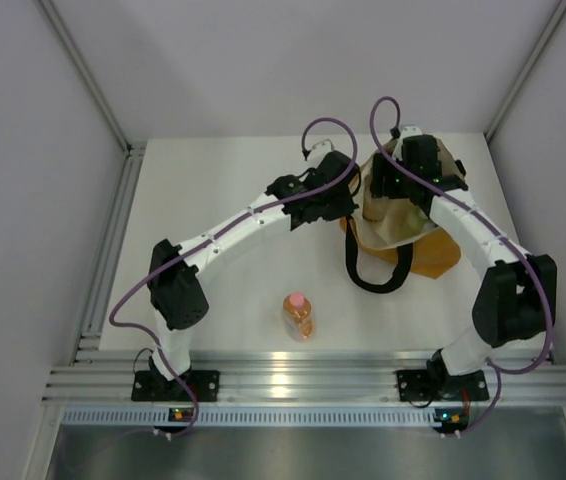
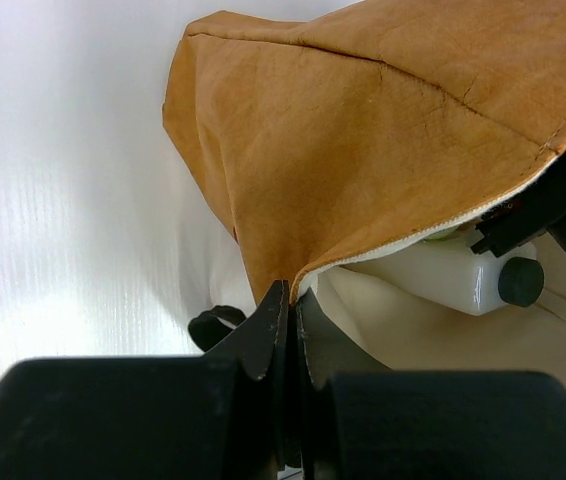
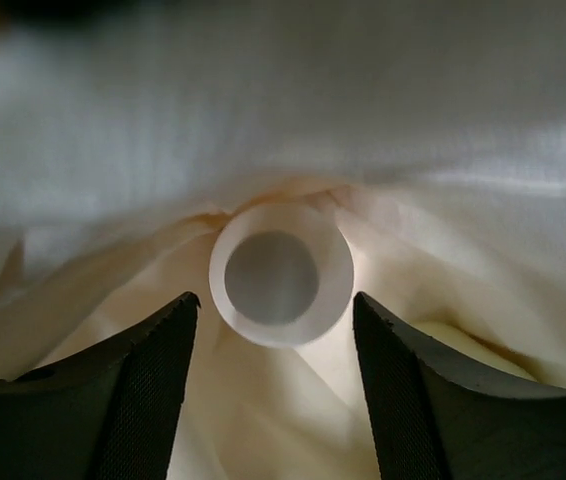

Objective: Take the personal care products out of the canvas bag

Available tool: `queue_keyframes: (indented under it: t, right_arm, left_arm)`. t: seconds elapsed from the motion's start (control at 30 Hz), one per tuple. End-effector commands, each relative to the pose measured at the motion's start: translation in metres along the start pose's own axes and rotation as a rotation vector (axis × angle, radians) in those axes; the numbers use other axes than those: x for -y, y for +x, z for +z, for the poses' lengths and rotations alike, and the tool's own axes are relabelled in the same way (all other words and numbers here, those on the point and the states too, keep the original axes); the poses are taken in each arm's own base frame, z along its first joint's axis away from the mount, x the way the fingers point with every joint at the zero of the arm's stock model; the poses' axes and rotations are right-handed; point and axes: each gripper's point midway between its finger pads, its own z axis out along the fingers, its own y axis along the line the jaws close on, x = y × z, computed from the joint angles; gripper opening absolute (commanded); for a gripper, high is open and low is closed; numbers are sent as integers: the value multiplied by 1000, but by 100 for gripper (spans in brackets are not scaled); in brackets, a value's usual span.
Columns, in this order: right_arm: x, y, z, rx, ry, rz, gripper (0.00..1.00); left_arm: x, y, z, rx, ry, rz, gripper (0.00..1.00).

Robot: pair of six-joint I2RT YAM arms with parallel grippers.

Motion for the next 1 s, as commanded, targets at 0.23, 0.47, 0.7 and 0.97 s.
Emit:
queue_keyframes:
  t: [0.23, 0.47, 0.7, 0.97]
  right_arm:
    - [-11, -11, 23, 19, -25, -53, 56]
    - [-9, 10, 33, -31, 0, -67, 51]
    - [-11, 14, 35, -38, -3, -73, 40]
    - [-12, 14, 35, -38, -5, -91, 14]
  left_arm:
    - [0, -10, -13, 23, 12, -21, 0]
    - [1, -14, -17, 38, 14, -15, 0]
    - [1, -15, -17, 40, 14, -7, 0]
    - [1, -16, -18, 44, 15, 1, 0]
